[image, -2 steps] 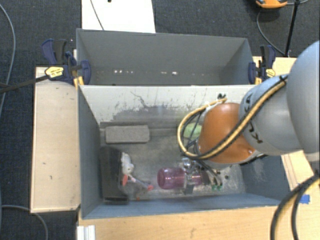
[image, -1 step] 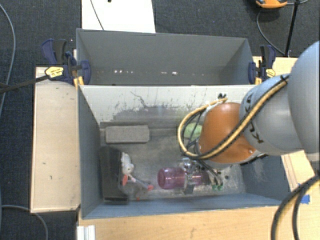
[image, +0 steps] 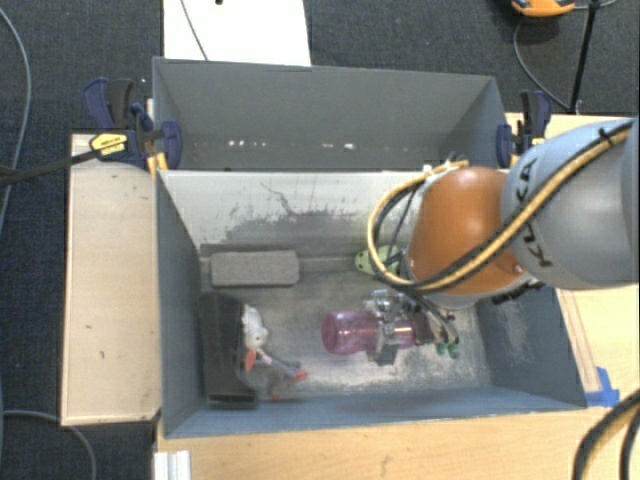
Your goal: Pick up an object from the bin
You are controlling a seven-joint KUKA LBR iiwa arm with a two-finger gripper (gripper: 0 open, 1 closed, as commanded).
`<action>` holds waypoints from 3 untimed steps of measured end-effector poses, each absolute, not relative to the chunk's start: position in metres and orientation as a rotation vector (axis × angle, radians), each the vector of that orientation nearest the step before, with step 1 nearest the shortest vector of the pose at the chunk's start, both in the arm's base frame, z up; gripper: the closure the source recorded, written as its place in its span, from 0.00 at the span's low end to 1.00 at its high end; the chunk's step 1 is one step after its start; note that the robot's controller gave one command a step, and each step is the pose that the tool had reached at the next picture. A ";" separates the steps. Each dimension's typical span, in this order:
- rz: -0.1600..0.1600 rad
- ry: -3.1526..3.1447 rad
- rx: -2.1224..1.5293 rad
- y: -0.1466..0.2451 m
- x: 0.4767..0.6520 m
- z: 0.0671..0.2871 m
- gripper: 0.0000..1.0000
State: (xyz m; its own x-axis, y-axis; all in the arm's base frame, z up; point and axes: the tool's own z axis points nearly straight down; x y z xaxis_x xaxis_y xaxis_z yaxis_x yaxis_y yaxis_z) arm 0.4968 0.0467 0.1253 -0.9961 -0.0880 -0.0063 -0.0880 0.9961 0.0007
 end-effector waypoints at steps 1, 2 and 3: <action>0.002 3.132 -0.139 0.047 0.497 0.125 1.00; 0.001 3.135 -0.184 0.048 0.502 0.180 1.00; 0.002 3.130 -0.129 0.050 0.494 0.299 1.00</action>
Offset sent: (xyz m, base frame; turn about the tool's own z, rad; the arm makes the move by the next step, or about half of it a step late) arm 0.0114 0.0019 0.1124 -0.0596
